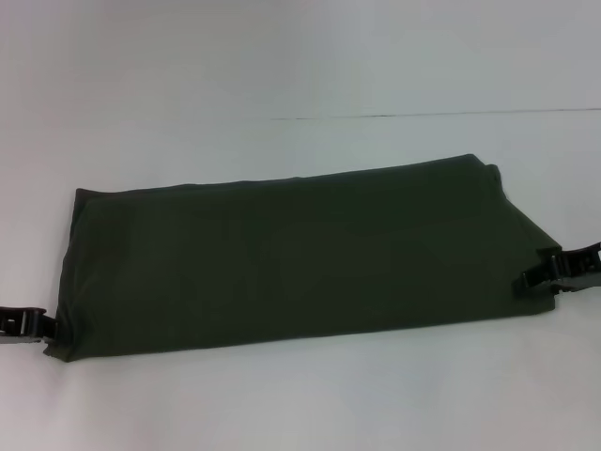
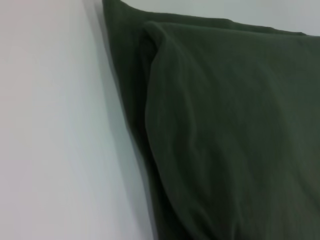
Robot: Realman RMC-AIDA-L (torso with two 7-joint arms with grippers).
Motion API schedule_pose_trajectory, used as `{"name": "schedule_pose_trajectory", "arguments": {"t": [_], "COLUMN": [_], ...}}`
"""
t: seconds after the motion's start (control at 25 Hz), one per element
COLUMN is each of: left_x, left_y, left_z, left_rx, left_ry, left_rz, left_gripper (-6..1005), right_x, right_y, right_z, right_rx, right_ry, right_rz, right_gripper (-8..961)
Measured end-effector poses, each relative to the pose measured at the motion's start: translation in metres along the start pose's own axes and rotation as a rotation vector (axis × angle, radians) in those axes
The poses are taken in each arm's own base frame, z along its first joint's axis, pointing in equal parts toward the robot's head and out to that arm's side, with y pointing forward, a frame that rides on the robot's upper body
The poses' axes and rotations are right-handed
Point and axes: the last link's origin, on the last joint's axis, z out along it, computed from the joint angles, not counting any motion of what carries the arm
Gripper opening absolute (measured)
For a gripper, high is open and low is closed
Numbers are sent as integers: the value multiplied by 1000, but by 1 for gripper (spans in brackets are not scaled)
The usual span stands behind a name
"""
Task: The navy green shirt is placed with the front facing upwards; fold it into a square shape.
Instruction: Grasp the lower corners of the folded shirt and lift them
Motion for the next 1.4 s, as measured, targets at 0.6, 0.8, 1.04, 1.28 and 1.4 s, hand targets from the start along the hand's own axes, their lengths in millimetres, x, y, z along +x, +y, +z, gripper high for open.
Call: {"name": "schedule_pose_trajectory", "arguments": {"t": [0.6, 0.8, 1.04, 1.28, 1.4], "left_x": [0, 0, -8, -20, -25], "left_y": [1, 2, 6, 10, 17], "left_z": [0, 0, -8, -12, -16], "left_rx": [-3, -10, -34, -56, -100], "left_ry": [-2, -17, -99, -206, -259], "left_rz": [1, 3, 9, 19, 31], "left_gripper": [39, 39, 39, 40, 40], "right_x": [2, 4, 12, 25, 34], "right_y": [-3, -2, 3, 3, 8], "right_z": [-2, -2, -9, -14, -16], "right_rx": [2, -5, -54, -70, -107], "right_ry": [9, 23, 102, 209, 272], "right_rz": [-2, -18, -75, -126, -176], "right_gripper": [118, 39, 13, 13, 13]}}
